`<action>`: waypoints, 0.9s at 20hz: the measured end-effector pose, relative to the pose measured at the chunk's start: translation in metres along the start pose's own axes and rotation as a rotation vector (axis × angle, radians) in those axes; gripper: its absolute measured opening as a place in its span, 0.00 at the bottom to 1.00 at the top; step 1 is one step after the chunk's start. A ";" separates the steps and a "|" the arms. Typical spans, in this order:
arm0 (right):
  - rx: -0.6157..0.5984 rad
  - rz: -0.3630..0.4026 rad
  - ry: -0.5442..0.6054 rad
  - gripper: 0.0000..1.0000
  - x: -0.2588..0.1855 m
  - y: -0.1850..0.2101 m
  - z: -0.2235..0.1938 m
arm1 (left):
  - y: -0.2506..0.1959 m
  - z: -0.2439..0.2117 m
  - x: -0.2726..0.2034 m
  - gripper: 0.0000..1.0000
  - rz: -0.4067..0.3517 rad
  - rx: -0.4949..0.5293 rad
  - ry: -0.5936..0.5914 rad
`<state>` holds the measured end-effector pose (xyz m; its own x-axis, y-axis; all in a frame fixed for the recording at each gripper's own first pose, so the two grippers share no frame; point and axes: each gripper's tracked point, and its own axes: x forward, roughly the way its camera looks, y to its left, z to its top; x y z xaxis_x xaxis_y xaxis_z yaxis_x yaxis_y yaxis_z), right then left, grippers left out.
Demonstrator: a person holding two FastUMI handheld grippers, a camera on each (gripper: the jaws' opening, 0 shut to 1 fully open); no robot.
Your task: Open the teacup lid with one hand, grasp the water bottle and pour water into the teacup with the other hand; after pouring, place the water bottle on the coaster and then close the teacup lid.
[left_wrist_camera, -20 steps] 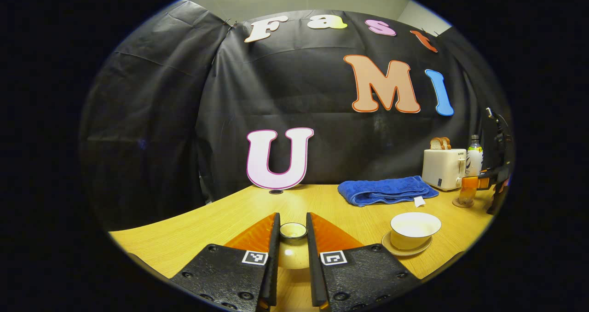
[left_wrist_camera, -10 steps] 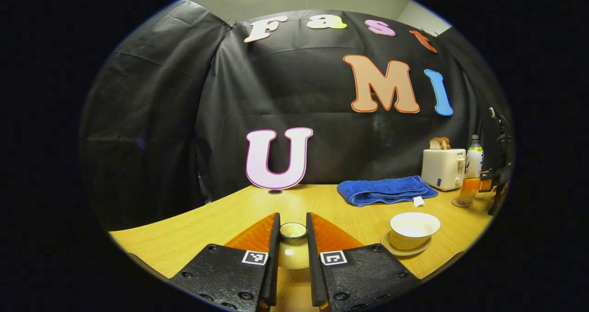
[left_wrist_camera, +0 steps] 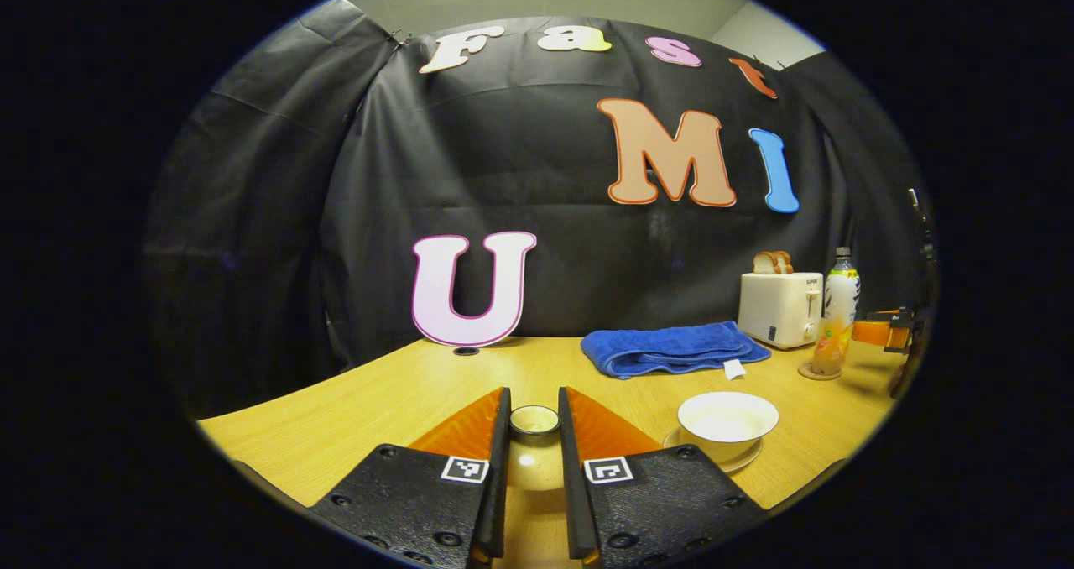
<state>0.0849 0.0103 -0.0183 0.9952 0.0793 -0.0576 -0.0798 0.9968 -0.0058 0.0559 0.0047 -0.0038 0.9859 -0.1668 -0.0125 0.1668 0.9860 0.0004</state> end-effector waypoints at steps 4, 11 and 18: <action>0.010 -0.055 -0.059 0.95 -0.019 -0.012 0.006 | -0.032 0.000 0.011 0.27 -0.123 -0.004 -0.002; 0.010 -0.064 -0.064 0.95 -0.044 -0.015 0.008 | -0.091 0.000 0.023 0.27 -0.325 -0.006 -0.003; 0.009 -0.076 -0.063 0.95 -0.046 -0.019 0.008 | -0.139 0.000 0.020 0.27 -0.492 -0.008 -0.001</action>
<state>0.0410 -0.0121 -0.0079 1.0000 0.0035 0.0060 -0.0035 1.0000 0.0016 0.0527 -0.1358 -0.0046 0.7904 -0.6126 -0.0085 0.6125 0.7904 -0.0126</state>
